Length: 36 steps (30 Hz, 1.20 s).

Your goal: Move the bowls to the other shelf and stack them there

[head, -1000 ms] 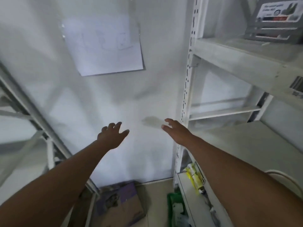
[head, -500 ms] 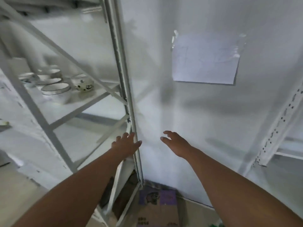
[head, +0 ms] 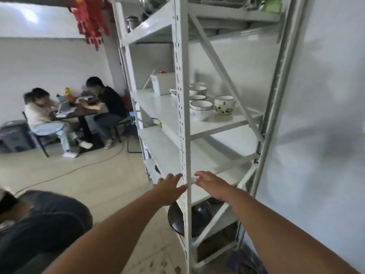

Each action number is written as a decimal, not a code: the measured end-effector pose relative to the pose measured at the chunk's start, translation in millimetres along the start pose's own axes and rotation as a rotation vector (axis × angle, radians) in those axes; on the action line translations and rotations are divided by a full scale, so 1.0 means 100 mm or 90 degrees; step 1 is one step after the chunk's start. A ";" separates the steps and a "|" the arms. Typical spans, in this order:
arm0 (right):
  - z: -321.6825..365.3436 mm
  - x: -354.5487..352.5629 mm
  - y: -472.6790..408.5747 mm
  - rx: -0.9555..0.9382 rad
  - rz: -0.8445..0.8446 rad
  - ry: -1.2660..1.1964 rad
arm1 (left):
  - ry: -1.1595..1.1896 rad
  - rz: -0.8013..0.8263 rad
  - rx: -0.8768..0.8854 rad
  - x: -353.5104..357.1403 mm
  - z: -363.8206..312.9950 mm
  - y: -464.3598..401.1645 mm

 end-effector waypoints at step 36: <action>2.80 1.00 -3.17 -0.135 0.057 0.164 | 0.127 -0.152 -0.244 -2.02 3.66 -1.36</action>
Point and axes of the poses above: each hand's wrist, its own y-axis away from the middle knuckle, its own x-axis out of the palm, z = x × y, the point moved 5 cm from there along -y, towards the middle knuckle, and after that the axes turned 14 degrees about y, right-handed, at the moved point
